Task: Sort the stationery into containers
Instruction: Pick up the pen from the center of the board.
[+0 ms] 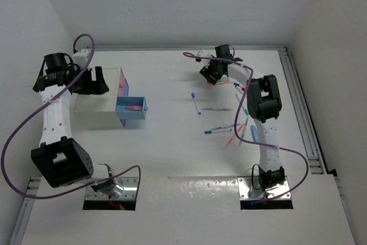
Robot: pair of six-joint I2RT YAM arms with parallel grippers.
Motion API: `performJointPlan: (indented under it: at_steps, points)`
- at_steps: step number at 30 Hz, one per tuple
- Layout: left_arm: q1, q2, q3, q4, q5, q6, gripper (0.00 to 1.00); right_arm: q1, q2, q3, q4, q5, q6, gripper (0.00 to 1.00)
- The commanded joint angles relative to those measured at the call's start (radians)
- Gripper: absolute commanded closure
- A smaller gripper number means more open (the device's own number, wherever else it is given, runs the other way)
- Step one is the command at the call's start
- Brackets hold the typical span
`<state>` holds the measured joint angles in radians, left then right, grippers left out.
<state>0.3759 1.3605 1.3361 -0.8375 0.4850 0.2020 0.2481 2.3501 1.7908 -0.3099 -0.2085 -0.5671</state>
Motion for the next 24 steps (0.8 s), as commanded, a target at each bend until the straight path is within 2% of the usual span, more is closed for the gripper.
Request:
performJointPlan:
  at_steps: [1,9,24]
  points:
    - [0.012,-0.011,0.023,0.003,0.004,0.008,0.15,0.005,0.005,0.071,-0.046,0.027,-0.069,0.38]
    - [0.012,-0.012,0.028,-0.002,0.013,0.005,0.15,-0.007,0.008,0.113,-0.155,0.047,-0.140,0.39]
    - [0.012,-0.003,0.038,-0.009,0.029,-0.001,0.15,-0.043,-0.014,0.091,-0.232,0.046,-0.263,0.35]
